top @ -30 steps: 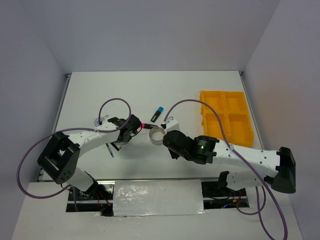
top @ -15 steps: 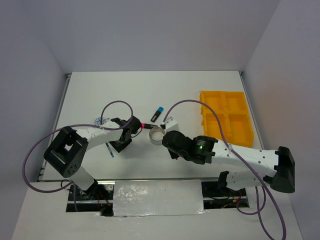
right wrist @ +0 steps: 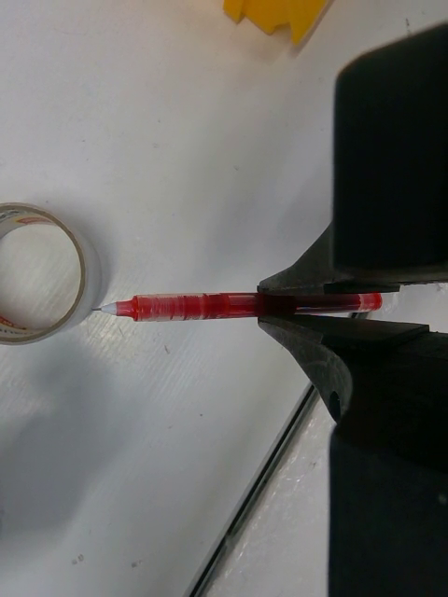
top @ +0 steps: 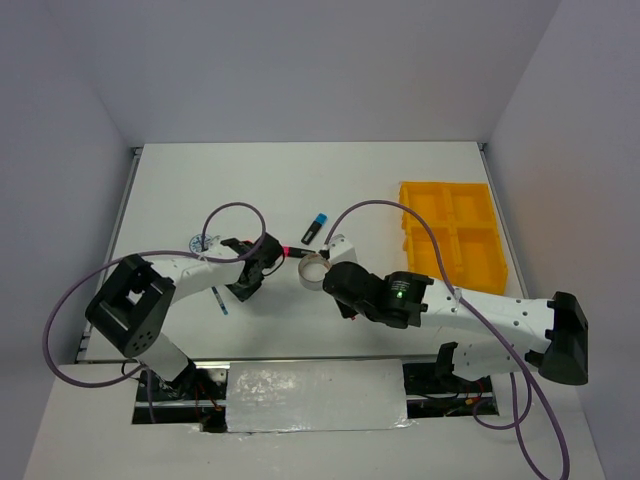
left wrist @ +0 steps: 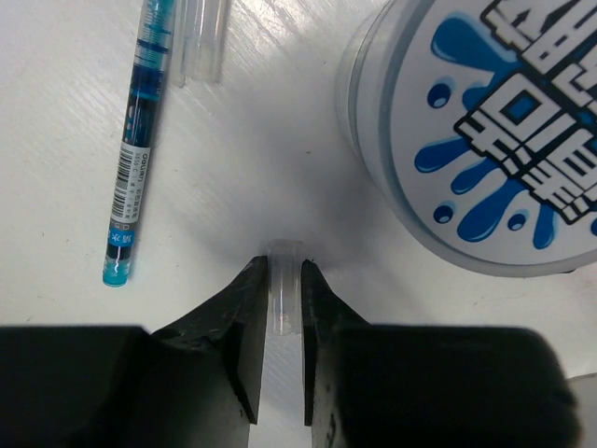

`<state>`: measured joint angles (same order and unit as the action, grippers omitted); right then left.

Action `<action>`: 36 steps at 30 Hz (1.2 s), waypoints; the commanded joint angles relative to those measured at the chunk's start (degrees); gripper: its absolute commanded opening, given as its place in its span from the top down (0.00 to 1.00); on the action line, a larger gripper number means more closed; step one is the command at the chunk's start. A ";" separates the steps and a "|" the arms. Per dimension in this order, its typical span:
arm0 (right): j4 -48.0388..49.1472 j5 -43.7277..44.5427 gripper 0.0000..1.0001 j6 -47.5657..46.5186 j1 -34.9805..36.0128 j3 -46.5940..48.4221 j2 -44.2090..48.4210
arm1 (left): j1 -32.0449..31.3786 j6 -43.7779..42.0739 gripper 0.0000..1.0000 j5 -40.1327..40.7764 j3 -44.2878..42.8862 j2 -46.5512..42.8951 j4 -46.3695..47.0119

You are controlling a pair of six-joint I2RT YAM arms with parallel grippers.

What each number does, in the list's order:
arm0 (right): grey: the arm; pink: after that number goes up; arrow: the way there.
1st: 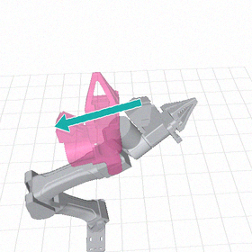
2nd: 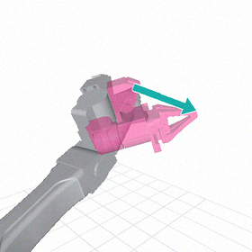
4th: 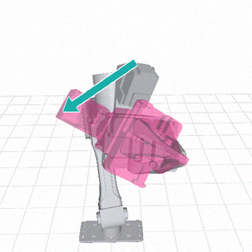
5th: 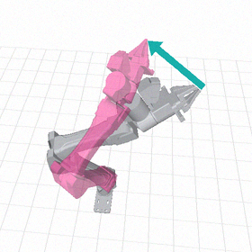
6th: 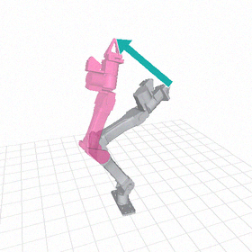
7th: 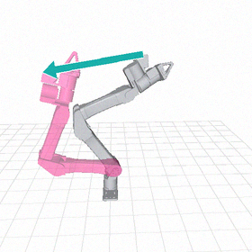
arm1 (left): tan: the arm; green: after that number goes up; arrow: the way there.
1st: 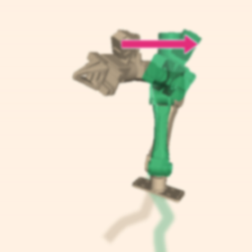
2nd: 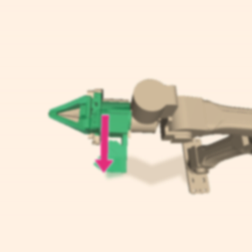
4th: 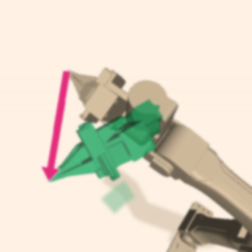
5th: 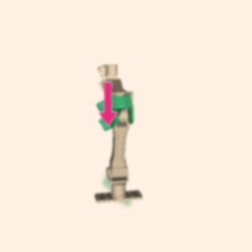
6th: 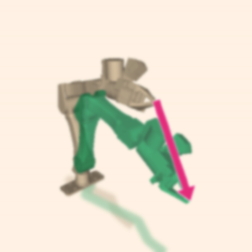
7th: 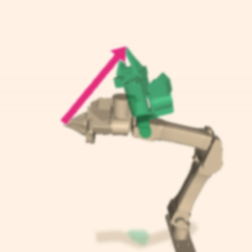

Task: Sort the stationery into containers
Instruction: Pick up the pen cap from the center of the board.

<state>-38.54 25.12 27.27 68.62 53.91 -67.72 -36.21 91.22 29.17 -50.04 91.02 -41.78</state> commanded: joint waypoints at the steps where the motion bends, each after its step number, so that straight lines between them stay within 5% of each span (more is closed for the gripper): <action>1: 2.33 1.60 0.94 -0.63 0.11 -0.56 0.75 | 0.08 -0.96 0.82 -2.27 3.37 0.47 -0.76; 6: 2.95 1.07 0.94 -1.16 0.02 -1.00 1.10 | 0.00 -2.62 0.99 -2.01 3.20 -1.99 -1.54; 15: 8.82 -2.35 0.97 -1.95 0.02 -4.42 3.29 | -4.39 -7.02 1.00 2.03 1.88 -15.32 -2.17; 26: 43.42 -23.18 0.98 1.29 0.72 -17.78 6.20 | -8.44 -19.49 1.00 0.81 1.79 -36.25 11.17; 36: 58.84 -22.31 1.00 5.60 3.01 -23.84 4.53 | -14.32 -26.18 1.00 -0.96 4.42 -42.42 26.83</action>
<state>11.14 2.39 31.05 71.16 31.40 -63.26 -48.73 68.73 28.29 -46.11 49.65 -22.26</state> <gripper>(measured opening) 0.164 0.283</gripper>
